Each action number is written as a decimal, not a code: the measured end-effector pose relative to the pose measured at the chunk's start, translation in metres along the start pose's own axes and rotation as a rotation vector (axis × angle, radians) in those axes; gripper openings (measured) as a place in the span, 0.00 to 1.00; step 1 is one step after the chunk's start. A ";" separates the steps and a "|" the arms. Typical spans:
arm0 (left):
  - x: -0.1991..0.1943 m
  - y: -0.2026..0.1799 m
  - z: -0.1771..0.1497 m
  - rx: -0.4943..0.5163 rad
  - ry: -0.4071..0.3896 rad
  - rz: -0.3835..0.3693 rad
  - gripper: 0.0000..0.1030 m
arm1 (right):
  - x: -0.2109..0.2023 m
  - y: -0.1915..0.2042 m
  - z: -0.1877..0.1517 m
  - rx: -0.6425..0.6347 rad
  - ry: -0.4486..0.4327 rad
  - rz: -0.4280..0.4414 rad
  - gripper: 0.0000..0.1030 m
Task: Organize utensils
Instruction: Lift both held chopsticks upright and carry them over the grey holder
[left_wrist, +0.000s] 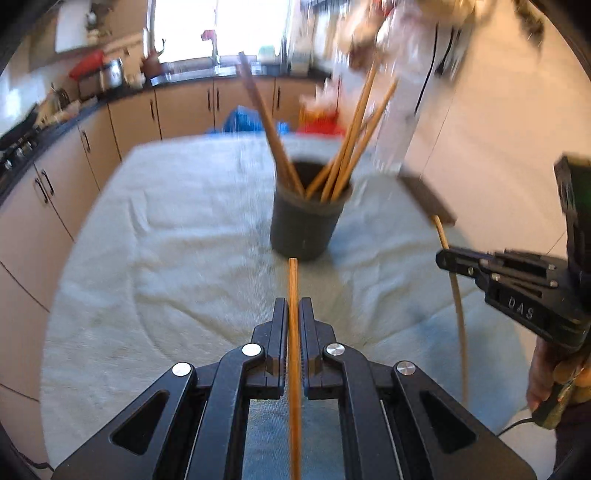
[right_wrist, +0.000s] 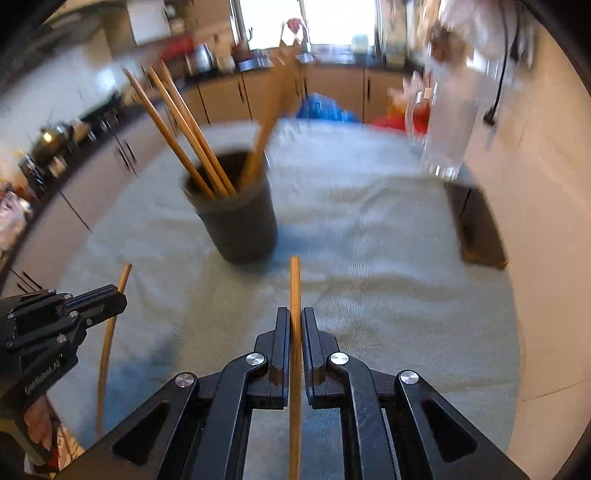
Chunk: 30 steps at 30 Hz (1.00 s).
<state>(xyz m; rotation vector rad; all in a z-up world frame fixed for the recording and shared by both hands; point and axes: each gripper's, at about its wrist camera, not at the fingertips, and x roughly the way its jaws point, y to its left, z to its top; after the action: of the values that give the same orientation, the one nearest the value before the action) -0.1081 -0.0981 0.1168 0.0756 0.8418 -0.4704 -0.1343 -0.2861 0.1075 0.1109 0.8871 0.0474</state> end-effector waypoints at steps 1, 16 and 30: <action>-0.014 0.000 0.001 -0.002 -0.040 0.002 0.05 | -0.015 0.003 -0.001 -0.005 -0.038 0.000 0.06; -0.112 -0.010 -0.037 0.031 -0.315 0.048 0.06 | -0.119 0.017 -0.046 -0.030 -0.287 -0.049 0.06; -0.138 -0.004 -0.054 -0.033 -0.303 0.057 0.06 | -0.136 0.023 -0.062 -0.027 -0.352 -0.082 0.06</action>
<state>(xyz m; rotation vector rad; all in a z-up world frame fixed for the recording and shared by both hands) -0.2266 -0.0376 0.1818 -0.0026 0.5487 -0.4023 -0.2682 -0.2706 0.1760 0.0554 0.5382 -0.0360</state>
